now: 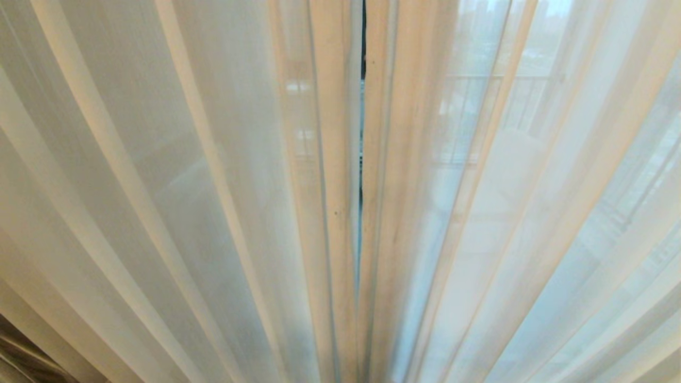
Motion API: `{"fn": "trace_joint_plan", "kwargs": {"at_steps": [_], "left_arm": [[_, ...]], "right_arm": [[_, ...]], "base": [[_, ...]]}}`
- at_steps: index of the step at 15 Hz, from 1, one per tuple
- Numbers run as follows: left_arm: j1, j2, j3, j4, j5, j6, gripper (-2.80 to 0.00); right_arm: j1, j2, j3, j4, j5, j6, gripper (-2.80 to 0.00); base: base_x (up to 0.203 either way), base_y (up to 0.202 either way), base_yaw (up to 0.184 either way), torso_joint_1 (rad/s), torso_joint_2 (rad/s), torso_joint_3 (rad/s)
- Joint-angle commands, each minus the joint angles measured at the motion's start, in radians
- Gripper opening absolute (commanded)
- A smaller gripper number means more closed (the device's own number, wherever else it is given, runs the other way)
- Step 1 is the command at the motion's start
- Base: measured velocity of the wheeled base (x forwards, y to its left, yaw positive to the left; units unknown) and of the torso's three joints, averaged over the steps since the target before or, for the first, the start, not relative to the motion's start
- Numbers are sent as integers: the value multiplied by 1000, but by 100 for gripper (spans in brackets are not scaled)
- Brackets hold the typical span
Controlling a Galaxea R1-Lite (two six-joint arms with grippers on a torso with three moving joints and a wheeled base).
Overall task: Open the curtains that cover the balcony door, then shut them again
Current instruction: Pull the outer curtains open on both sides, then pull the inner curtains open on both sides
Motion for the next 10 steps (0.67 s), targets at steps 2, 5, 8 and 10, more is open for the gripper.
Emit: {"fn": "trace_joint_plan", "kwargs": {"at_steps": [2,5,8,10], "left_arm": [[-15,233,-88,8,-91,-2,-280],[-43,381,-161,10,-272,-30,-280],[-72,543,-256,10,-370,-72,-280],[-148,642,-325,9,-384,-105,-280]], "right_arm": [[0,1,0,0,1,-1,-280],[0,1,0,0,1,-1,-280],[1,1,0,0,1,-1,-280],[0,1,0,0,1,-1,-280]], "base": [[0,0,0,0,0,0],[0,0,0,0,0,0],[0,0,0,0,0,0],[0,0,0,0,0,0]]}}
